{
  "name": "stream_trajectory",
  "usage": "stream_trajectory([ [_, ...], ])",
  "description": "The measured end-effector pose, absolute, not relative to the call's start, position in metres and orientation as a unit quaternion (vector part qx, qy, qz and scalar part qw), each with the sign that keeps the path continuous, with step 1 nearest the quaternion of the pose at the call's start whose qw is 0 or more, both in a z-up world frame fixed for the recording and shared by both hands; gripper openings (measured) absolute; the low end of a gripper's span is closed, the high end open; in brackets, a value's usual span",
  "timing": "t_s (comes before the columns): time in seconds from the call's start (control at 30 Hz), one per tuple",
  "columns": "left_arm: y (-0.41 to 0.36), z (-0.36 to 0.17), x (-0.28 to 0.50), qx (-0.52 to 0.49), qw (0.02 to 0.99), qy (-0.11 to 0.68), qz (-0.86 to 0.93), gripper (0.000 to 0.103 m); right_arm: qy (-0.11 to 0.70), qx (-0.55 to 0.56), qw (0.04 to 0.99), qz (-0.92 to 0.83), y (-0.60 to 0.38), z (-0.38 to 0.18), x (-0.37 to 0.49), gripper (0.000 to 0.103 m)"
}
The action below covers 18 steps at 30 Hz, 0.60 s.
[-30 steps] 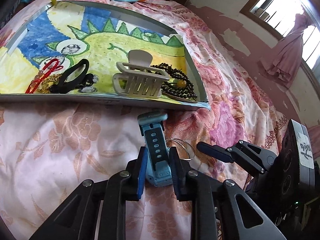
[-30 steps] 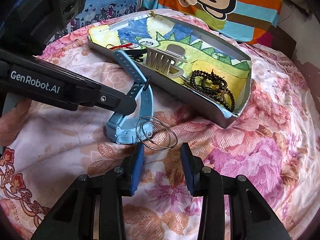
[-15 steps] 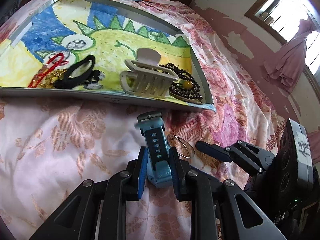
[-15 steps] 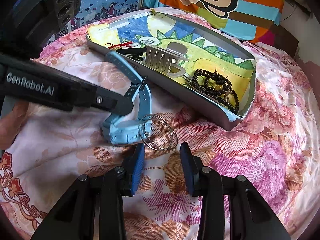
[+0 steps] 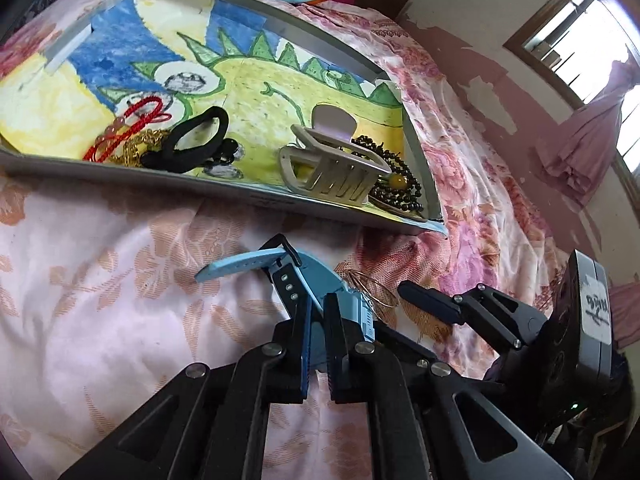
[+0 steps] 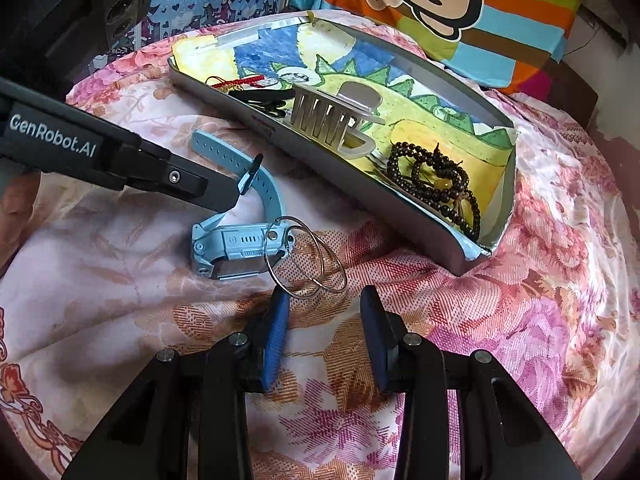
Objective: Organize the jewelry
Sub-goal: 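Grasp a silver ring with the right tool while the left tool lifts the watch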
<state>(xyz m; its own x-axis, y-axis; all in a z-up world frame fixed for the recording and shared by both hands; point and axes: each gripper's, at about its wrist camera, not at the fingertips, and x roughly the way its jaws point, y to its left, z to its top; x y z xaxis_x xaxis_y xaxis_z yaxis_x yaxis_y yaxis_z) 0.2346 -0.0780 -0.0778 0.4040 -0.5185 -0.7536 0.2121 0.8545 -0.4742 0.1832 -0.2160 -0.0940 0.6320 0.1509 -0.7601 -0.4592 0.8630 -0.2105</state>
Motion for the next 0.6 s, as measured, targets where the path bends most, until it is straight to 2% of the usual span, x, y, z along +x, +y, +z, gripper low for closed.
stream_trajectory([
  [0.23,-0.0739,-0.0825,0.2396,-0.176,0.812,0.508,-0.228,0.008,0.389,-0.202,0.881,0.177,-0.2144,-0.0943,0.1827,0.033],
  [0.33,-0.0724,-0.0844,0.2426,-0.185,0.807,0.514,-0.224,0.017,0.387,-0.202,0.882,0.178,-0.214,-0.0948,0.1833,0.033],
  [0.43,-0.0724,-0.0868,0.2442,-0.192,0.801,0.52,-0.226,0.018,0.385,-0.201,0.882,0.181,-0.2147,-0.0947,0.1829,0.026],
  [0.53,-0.0726,-0.0872,0.2444,-0.194,0.798,0.523,-0.228,0.02,0.385,-0.197,0.883,0.182,-0.2162,-0.0942,0.1828,0.024],
  [0.6,-0.0715,-0.0877,0.2449,-0.199,0.796,0.523,-0.231,0.025,0.385,-0.193,0.884,0.182,-0.2172,-0.0941,0.1833,0.021],
])
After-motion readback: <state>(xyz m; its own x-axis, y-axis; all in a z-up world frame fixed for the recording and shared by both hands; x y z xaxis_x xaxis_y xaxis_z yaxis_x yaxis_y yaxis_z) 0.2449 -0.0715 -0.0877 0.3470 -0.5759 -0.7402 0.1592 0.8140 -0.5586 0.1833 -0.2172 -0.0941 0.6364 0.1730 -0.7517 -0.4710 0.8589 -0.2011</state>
